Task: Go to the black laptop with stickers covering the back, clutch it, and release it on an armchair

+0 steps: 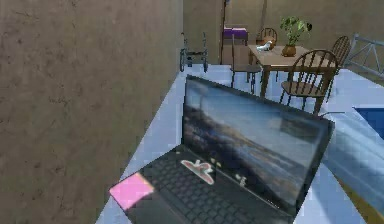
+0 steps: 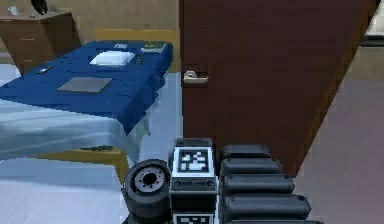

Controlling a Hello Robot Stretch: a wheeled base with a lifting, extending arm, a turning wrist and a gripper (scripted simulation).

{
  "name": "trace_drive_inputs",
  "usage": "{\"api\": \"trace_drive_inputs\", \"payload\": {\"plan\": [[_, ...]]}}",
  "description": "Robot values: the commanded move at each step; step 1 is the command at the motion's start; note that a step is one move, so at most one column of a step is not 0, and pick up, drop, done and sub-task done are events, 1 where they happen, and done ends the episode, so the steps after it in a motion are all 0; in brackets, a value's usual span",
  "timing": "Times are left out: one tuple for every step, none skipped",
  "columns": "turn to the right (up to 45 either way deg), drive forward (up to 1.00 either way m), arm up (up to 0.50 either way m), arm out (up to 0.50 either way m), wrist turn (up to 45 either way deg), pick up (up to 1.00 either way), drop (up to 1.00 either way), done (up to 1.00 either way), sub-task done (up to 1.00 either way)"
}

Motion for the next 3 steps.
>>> {"api": "trace_drive_inputs", "payload": {"plan": [[0.0,0.3,0.0,0.0,0.0,0.0,0.0,0.0,0.0],[0.0,1.0,0.0,0.0,0.0,0.0,0.0,0.0,0.0],[0.0,1.0,0.0,0.0,0.0,0.0,0.0,0.0,0.0]]}}
